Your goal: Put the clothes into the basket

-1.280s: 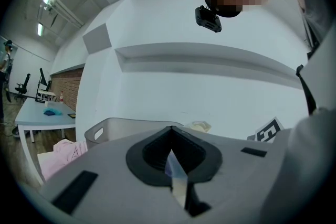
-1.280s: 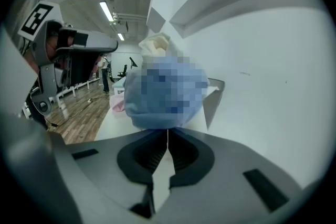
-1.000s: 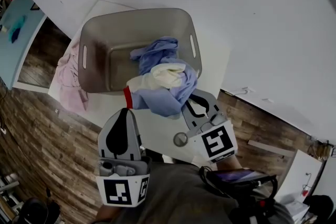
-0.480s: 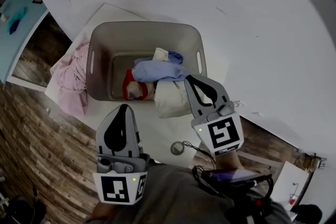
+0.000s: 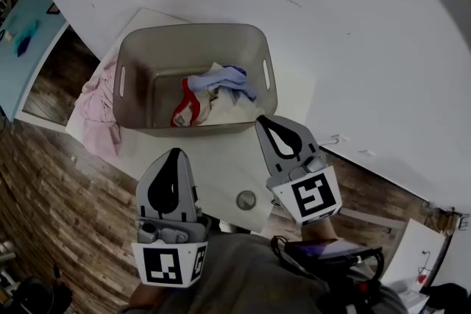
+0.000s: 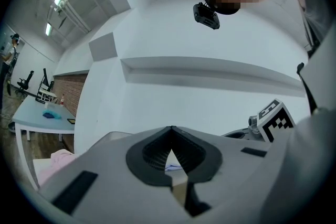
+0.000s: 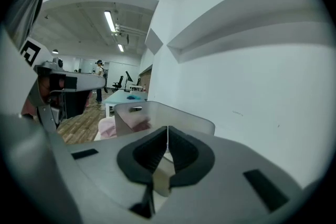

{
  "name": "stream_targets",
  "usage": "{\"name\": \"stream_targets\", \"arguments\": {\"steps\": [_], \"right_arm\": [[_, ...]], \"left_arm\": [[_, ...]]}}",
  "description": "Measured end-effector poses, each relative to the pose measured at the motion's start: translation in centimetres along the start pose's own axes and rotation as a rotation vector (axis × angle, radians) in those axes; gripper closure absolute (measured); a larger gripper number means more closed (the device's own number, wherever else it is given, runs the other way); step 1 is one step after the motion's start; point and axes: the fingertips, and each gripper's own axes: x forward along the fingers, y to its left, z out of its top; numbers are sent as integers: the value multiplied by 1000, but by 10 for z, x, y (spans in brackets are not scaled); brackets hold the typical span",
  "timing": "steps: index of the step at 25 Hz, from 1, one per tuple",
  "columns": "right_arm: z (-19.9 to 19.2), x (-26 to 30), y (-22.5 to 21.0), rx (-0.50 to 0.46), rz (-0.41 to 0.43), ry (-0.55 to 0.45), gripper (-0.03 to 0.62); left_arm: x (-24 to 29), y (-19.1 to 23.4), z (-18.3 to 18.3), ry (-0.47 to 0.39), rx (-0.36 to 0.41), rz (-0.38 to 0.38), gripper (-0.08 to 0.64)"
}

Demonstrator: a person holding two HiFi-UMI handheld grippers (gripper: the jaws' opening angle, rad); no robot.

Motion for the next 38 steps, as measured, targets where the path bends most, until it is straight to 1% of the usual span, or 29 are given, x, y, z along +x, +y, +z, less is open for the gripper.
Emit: {"name": "stream_targets", "arguments": {"steps": [5,12,17,20,25,29,33,35,38], "right_arm": [[-8,-34,13,53,32,-54,580],[-19,-90,43,66,104,-110,580],[-27,-141,54,76,127,-137,580],[-34,-169,61,83,147,-143,580],[-46,-205,75,113,203,-148,580],[-47,-218,91,131,265,-164,580],[-44,-221,107,127,322,-176,580],[-41,-219,113,126,343,-185,580],[-41,-217,121,125,368,-186,580]], "left_arm": [[-20,-29,1,2,35,2,552],[-58,-76,5,-19,80,5,552],[-93,-117,10,-40,113,6,552],[-117,-137,10,-46,111,25,552],[-162,-148,11,-57,121,128,552],[-196,-138,17,-70,141,234,552],[-224,-124,23,-75,162,331,552],[-232,-119,25,-76,171,362,552],[-241,-116,26,-76,176,385,552]]}}
